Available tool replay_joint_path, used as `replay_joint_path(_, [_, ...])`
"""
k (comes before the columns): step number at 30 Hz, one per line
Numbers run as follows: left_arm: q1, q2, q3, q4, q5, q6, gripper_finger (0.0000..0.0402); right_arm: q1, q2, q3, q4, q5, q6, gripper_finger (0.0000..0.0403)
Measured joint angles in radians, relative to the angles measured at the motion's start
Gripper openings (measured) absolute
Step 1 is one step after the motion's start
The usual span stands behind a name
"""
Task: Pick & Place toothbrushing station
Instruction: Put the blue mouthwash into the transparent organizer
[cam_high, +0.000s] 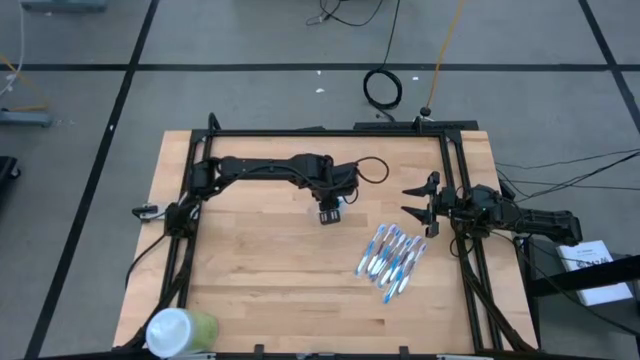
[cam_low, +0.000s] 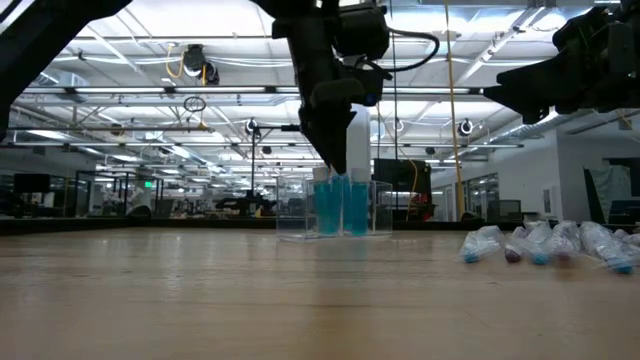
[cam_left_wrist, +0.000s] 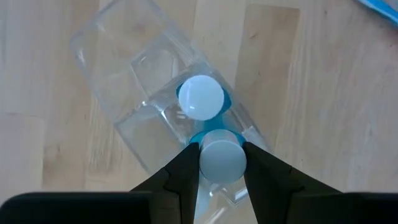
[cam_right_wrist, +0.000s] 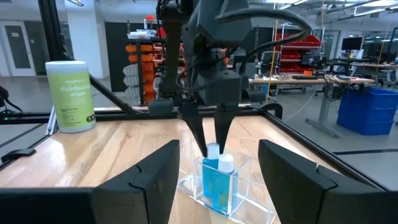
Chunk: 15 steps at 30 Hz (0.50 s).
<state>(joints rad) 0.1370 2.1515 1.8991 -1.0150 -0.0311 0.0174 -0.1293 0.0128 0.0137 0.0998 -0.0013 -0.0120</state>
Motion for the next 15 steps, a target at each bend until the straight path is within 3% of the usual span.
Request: replay_joint_path(15, [0.000, 0.026, 0.002, -0.001, 0.038, 0.006, 0.0120, 0.000, 0.000, 0.000, 0.000, 0.000, 0.000, 0.0212])
